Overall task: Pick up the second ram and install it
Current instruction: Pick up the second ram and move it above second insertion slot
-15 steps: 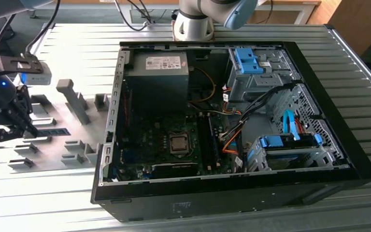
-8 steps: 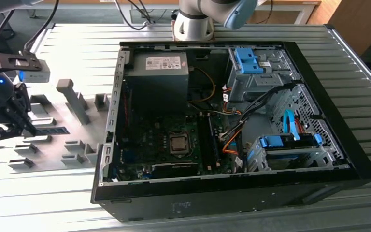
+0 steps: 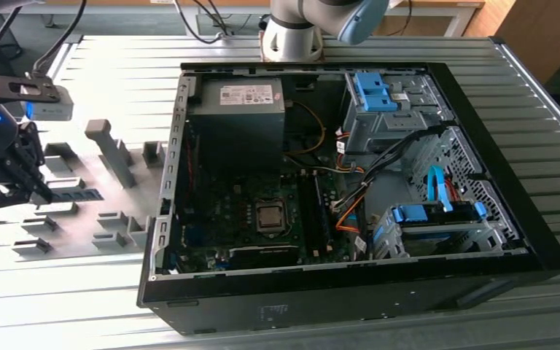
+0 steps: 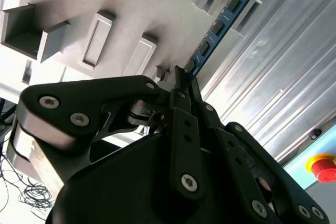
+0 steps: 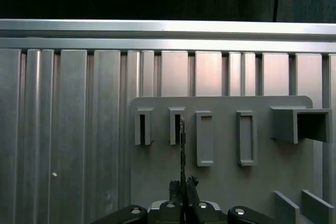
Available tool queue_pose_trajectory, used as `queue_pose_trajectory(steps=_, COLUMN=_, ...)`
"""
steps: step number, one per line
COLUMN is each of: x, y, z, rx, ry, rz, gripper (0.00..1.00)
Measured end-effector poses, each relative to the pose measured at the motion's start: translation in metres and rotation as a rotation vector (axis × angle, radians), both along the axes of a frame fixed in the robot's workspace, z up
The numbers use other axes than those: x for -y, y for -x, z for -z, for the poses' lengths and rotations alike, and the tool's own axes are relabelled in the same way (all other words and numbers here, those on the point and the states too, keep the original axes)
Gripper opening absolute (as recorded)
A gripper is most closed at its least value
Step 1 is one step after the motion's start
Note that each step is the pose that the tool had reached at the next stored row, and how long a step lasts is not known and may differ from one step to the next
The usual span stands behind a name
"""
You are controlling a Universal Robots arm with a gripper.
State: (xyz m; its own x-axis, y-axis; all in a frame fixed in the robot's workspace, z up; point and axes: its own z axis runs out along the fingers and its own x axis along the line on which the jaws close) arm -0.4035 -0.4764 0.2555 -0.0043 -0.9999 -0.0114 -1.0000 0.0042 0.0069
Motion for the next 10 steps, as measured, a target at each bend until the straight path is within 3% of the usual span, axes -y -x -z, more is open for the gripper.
queue_pose_trajectory(steps=10, x=0.0, y=0.0, z=-0.0071, rx=0.0, ry=0.0, rz=0.0, gripper=0.14)
